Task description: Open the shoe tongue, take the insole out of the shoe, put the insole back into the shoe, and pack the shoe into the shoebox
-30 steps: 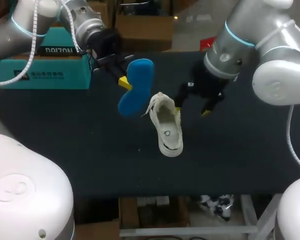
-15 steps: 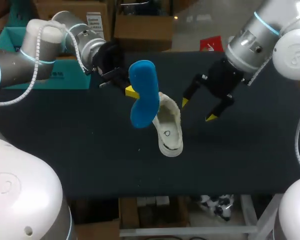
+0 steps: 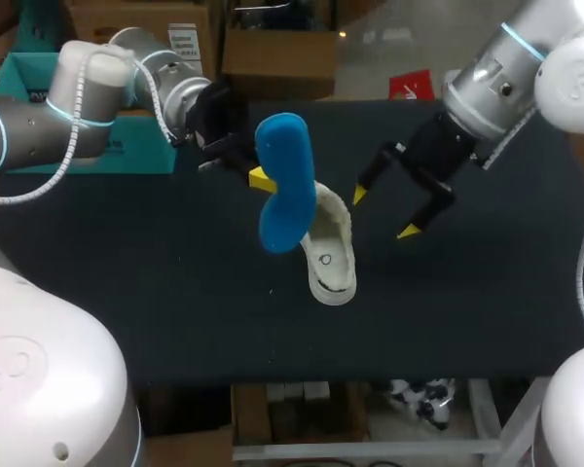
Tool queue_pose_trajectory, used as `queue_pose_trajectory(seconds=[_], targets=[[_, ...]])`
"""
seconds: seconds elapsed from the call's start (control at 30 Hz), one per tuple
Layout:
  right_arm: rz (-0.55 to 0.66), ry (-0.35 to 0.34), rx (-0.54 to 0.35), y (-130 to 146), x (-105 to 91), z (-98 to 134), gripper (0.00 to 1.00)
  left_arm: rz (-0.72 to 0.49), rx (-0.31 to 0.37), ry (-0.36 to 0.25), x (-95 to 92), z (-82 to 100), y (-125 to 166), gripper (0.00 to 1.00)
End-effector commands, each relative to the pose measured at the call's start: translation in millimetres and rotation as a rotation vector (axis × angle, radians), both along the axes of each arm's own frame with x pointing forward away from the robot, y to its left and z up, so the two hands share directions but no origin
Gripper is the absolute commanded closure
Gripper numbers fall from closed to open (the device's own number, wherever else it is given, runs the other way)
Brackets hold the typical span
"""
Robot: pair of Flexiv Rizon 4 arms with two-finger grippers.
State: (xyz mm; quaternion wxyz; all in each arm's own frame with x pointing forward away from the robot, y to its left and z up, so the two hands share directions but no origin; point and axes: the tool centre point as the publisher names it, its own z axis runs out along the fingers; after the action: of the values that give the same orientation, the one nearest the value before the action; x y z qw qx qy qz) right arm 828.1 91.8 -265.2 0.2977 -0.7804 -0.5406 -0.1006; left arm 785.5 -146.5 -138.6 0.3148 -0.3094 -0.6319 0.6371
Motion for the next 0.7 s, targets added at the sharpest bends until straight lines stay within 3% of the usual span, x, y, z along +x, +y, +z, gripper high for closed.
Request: queue_pose_trajectory(seconds=[0.03, 0.23, 0.43, 0.67, 0.7], targets=[[-0.083, 0.112, 0.059, 0, 1.0, 1, 0.0, -0.017, 0.007, -0.017, 3.6, -2.6, -5, 1.0], [-0.202, 0.261, 0.107, 6, -4.6, -3, 0.0, -0.069, 0.015, -0.061, 6.2, -12.1, -13, 1.0], [-0.202, 0.261, 0.107, 6, -4.6, -3, 0.0, -0.08, 0.012, -0.144, 6.1, -23.2, -18, 1.0], [-0.202, 0.261, 0.107, 6, -4.6, -3, 0.0, -0.065, 0.023, -0.289, 0.2, -43.8, -29, 1.0], [-0.21, 0.271, 0.154, 6, -5.7, -6, 0.0, -0.062, 0.016, -0.306, -0.5, -45.8, -30, 1.0]])
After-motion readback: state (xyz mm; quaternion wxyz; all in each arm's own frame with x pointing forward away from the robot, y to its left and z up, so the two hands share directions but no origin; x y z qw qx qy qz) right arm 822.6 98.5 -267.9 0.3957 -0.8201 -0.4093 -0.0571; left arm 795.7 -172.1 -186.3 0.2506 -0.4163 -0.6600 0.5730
